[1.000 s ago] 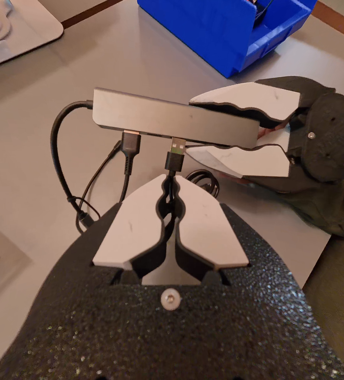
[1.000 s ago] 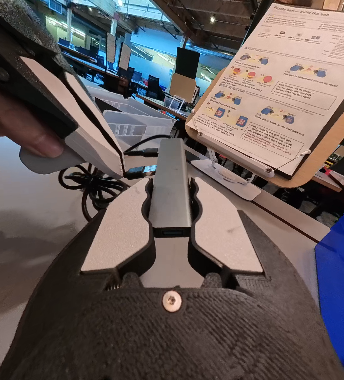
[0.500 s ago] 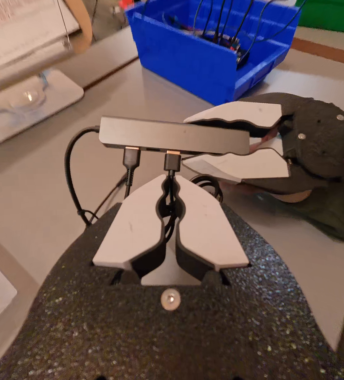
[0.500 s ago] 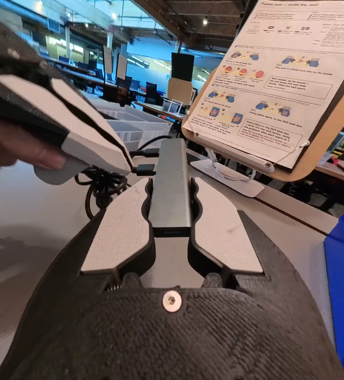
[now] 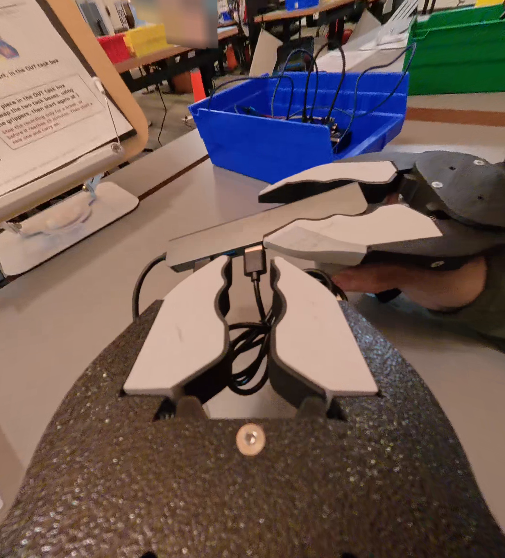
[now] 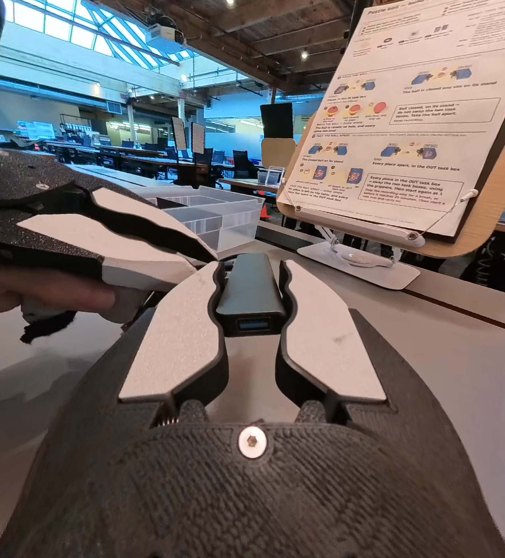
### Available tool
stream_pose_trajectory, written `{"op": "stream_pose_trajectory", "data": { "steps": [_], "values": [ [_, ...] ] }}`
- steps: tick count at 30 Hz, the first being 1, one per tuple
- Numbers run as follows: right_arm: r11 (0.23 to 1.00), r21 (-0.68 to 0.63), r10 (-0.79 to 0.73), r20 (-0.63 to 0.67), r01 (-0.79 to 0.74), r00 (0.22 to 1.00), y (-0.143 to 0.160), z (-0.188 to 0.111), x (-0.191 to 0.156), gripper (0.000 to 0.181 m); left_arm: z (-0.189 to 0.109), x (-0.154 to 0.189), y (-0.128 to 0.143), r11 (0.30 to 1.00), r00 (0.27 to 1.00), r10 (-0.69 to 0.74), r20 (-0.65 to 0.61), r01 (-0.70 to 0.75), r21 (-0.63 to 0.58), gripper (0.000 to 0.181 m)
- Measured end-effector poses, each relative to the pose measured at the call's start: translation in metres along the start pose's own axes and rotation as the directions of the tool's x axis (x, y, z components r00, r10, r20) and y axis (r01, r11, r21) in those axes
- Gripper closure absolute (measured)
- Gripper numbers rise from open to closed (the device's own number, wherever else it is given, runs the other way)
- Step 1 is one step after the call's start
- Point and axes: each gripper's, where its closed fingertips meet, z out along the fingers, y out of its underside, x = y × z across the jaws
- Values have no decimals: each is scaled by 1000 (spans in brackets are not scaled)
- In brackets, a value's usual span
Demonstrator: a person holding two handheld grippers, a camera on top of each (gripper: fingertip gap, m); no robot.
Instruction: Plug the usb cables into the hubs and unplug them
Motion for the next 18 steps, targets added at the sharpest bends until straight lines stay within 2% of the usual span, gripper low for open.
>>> {"op": "stream_pose_trajectory", "data": {
  "steps": [6, 12, 14, 15, 18],
  "values": [
    [1000, -5, -5, 25, 5, 1000, 1, 1, -4, 146, -4, 1, 11, 986, 995, -97, -9, 95, -140, 154],
    [995, -18, -94, 57, 95, 994, 3, 2, -17, 146, 0, 7, 33, 933, 964, -263, -31, 246, -262, 155],
    [994, -22, -109, 58, 111, 992, 3, 3, -18, 146, 1, 15, 35, 918, 944, -318, -86, 284, -278, 167],
    [994, -18, -106, 54, 107, 993, 3, 2, -18, 146, 2, 16, 35, 915, 939, -331, -95, 295, -274, 167],
    [997, -19, -72, 51, 73, 996, 3, 3, -14, 146, 2, 10, 29, 944, 960, -273, -67, 255, -208, 167]
  ]
}}
